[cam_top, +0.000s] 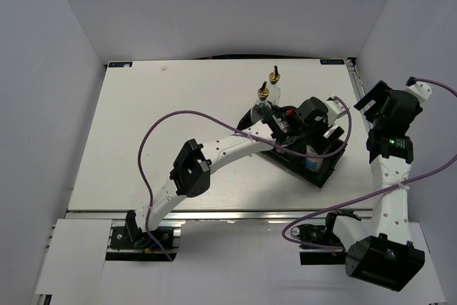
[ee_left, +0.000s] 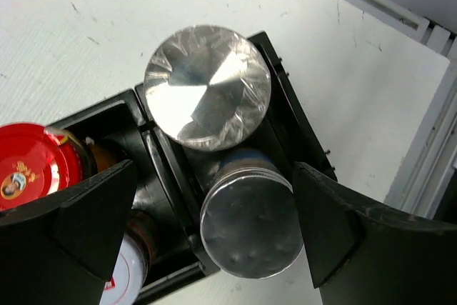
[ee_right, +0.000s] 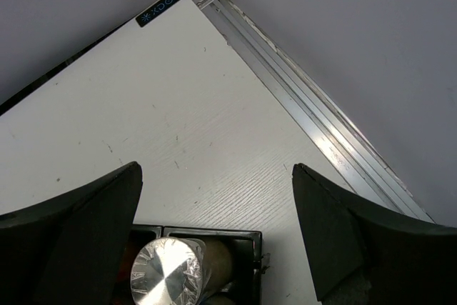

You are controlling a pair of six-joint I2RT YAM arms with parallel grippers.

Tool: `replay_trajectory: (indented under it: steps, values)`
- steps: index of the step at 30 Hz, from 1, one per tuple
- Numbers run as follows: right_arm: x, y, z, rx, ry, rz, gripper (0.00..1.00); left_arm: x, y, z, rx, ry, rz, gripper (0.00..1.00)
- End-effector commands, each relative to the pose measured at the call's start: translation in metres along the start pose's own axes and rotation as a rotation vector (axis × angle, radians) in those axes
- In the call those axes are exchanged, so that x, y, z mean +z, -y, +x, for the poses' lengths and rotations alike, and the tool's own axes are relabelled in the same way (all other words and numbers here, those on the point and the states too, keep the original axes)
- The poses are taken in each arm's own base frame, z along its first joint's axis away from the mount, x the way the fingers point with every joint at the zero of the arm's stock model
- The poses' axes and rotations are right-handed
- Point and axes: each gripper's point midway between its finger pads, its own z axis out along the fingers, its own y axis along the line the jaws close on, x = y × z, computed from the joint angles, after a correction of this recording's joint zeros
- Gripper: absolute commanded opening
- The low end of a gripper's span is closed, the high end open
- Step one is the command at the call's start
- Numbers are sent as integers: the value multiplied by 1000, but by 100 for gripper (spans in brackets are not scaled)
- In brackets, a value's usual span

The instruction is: Organize the condiment bottles

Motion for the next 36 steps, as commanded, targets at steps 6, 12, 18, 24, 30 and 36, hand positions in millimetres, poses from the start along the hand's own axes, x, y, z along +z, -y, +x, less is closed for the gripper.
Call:
replay_trajectory:
  steps: [6, 12, 18, 24, 30, 36]
  values:
    - [5, -8, -2, -16, 19, -52, 89, -89, -7, -68, 31, 135, -32, 98]
    - [6, -11, -3, -17, 12, -69, 89, -133, -38, -103, 1, 213, -131, 98]
    - [15, -12, -1, -33, -1, -63, 89, -204, -114, -111, -119, 273, -339, 98]
    - [20, -14, -5, -23, -34, -49, 89, -341, -235, -48, -393, 461, -748, 98]
    - [23, -7, -3, -20, -33, -8, 89, -429, -319, 47, -641, 542, -1033, 98]
    - [25, -8, -10, -8, 6, -10, 90, -428, -347, 86, -670, 469, -1131, 98]
